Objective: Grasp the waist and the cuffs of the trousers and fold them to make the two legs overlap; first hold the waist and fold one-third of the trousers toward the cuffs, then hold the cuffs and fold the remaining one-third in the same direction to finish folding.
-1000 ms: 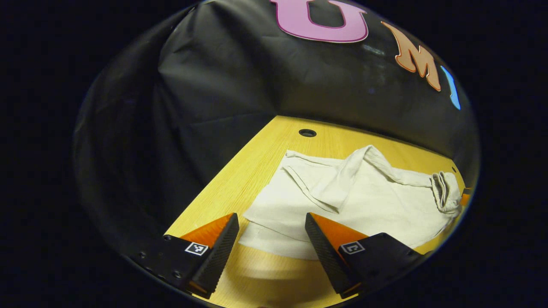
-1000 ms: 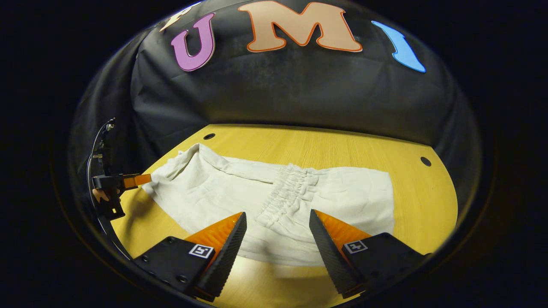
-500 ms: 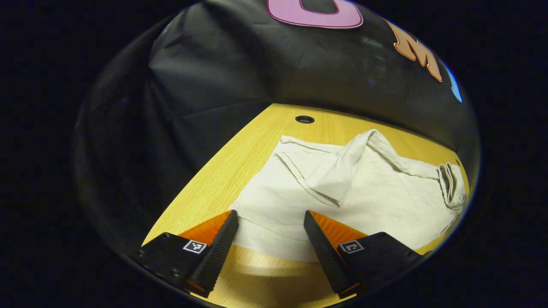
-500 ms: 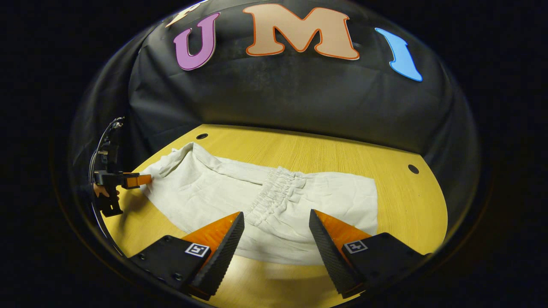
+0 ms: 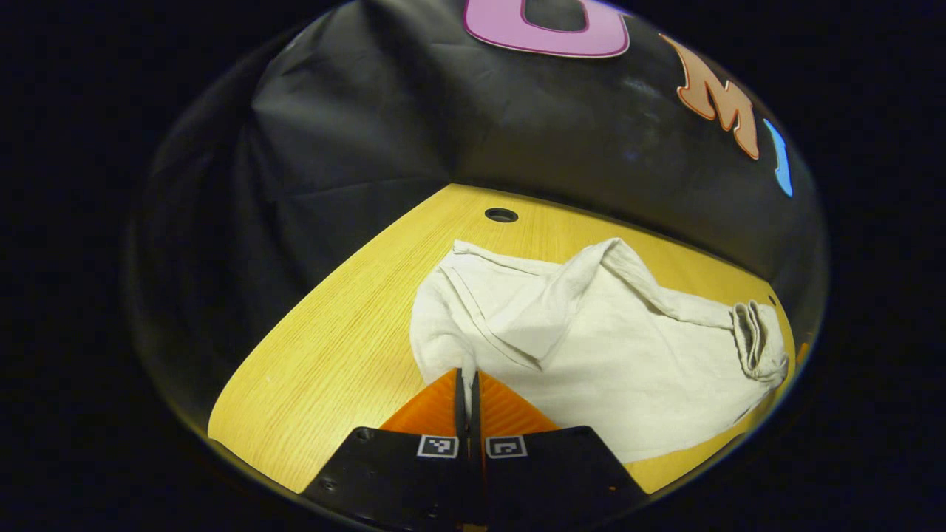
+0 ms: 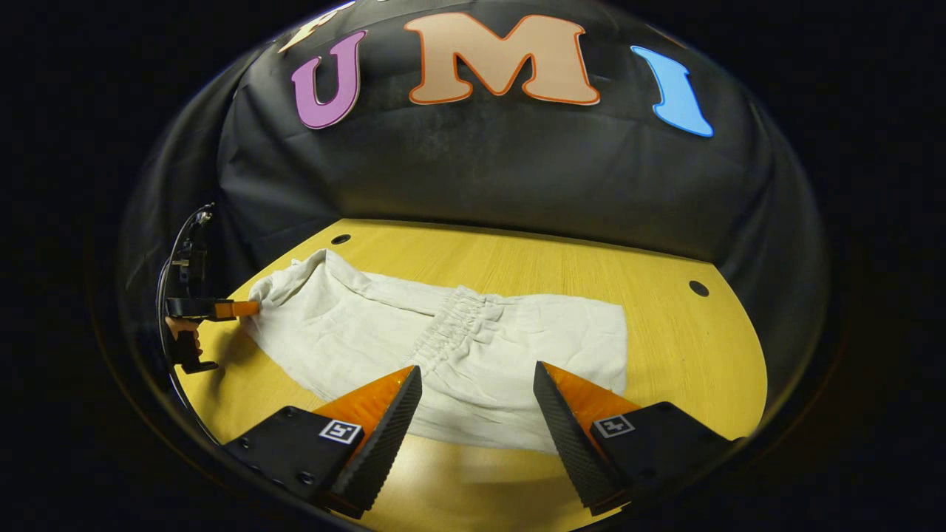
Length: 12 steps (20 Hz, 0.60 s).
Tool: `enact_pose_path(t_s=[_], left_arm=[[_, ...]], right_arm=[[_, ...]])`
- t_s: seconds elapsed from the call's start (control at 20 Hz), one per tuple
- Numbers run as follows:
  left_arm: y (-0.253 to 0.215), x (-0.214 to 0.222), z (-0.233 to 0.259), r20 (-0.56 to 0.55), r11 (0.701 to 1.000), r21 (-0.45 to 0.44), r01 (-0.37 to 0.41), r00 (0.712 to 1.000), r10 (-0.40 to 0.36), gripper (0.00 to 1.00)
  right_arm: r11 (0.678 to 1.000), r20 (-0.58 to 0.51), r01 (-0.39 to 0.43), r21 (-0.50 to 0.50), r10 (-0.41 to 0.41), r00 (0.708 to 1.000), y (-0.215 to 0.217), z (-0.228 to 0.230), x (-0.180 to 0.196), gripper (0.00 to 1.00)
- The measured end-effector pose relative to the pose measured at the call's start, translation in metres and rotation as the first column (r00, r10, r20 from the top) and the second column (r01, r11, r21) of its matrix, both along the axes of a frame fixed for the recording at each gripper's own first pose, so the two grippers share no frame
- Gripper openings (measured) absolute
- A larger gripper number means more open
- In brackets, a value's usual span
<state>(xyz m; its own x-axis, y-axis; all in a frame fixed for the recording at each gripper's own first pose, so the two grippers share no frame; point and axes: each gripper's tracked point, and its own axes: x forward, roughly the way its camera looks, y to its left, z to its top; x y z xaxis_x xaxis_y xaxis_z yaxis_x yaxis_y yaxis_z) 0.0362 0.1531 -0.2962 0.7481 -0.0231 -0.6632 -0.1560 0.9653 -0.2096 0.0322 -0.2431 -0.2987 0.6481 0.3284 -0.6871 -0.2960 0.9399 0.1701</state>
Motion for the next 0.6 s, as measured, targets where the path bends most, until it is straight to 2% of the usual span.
enact_pose_path(t_s=[0.05, 0.25, 0.4, 0.5, 0.6], left_arm=[[-0.001, 0.001, 0.001, -0.012, 0.999, -0.031, -0.025, 1.0, 0.024, 0.0], [-0.006, 0.009, 0.032, 0.025, 0.994, -0.098, -0.055, 0.998, 0.058, 0.0], [-0.03, 0.02, 0.074, 0.103, 0.994, -0.108, -0.018, 0.994, 0.03, 0.0], [-0.049, 0.026, 0.095, 0.142, 0.996, -0.09, 0.022, 0.99, -0.009, 0.0], [-0.072, 0.028, 0.116, 0.172, 0.995, -0.071, 0.07, 0.983, -0.057, 0.0]], right_arm=[[1.0, 0.003, 0.006, 0.0, -0.006, 1.0, -0.006, 0.002, 0.0, 0.98], [1.0, 0.026, 0.028, 0.001, -0.028, 0.999, -0.028, 0.012, 0.001, 0.94], [0.999, 0.03, 0.043, 0.009, -0.043, 0.999, -0.042, 0.017, -0.002, 0.94], [0.999, 0.033, 0.053, 0.015, -0.053, 0.998, -0.053, 0.018, -0.004, 0.98], [0.998, 0.036, 0.06, 0.02, -0.061, 0.997, -0.064, 0.019, -0.008, 0.94]])
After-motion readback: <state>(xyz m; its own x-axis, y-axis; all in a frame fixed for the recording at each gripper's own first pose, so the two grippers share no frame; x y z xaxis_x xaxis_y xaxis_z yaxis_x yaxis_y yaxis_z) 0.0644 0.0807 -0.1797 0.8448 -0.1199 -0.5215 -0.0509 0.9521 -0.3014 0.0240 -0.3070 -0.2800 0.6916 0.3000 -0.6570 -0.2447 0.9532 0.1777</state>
